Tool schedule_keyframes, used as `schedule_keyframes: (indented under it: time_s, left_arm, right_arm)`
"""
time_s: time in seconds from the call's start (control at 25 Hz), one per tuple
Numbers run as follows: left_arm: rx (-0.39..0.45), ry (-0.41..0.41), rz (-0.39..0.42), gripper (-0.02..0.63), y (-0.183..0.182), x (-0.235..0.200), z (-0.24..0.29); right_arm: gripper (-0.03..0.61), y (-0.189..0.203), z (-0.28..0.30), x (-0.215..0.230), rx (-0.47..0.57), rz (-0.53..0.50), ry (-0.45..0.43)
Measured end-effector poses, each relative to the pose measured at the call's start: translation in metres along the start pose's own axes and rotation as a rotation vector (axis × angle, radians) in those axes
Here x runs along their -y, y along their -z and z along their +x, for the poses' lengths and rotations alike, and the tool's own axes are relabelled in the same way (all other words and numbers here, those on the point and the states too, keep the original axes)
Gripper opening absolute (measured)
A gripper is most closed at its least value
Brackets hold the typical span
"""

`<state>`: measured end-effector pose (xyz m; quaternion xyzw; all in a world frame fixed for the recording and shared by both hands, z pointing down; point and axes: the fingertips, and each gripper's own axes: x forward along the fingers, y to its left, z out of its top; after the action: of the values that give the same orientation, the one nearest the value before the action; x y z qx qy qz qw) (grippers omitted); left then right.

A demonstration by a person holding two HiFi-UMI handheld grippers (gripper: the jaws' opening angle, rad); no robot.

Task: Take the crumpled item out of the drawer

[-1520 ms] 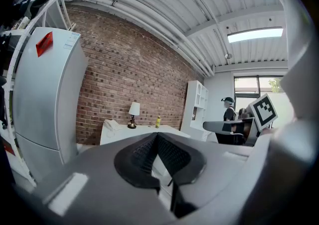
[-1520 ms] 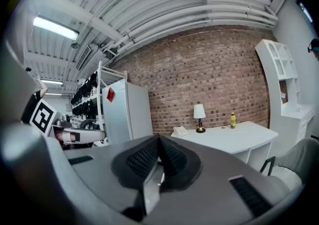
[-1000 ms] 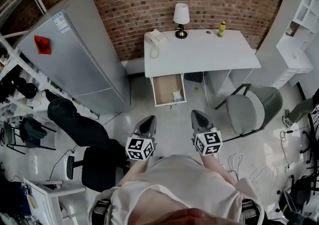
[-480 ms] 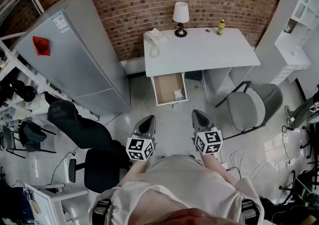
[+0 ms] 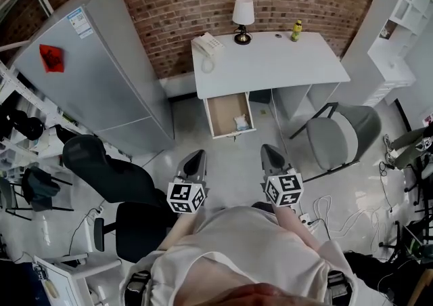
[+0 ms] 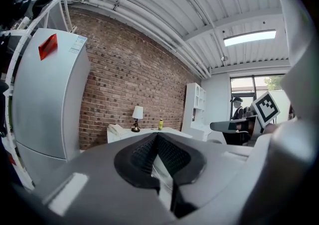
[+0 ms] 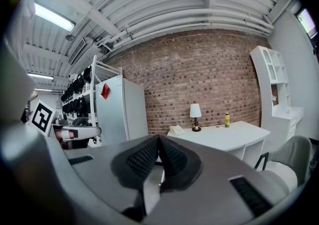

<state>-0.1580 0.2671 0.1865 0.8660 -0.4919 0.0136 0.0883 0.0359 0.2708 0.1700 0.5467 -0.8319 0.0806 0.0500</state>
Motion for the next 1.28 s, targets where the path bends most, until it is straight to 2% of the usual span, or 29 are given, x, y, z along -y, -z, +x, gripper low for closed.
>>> schedule_keyframes:
  time_s: [0.32,0.6,0.92,1.28]
  left_arm:
    - [-0.011,0.009,0.009,0.008,0.005,-0.001,0.007]
    - [-0.035,-0.036,0.033,0.008,0.006,-0.011,0.039]
    - [-0.069,-0.097,0.034,0.008,0.002,-0.018,0.137]
    - [0.005,-0.141,0.031,0.008,-0.041,0.005,0.262]
  right_arm:
    - [0.008,0.001,0.011,0.002,0.005,0.007,-0.009]
    - [0.008,0.000,0.047,0.026,0.002,0.011,-0.053]
    - [0.008,-0.012,0.122,0.107,0.004,0.021,-0.108]
    - [0.008,-0.059,0.181,0.228,0.038,-0.049,-0.148]
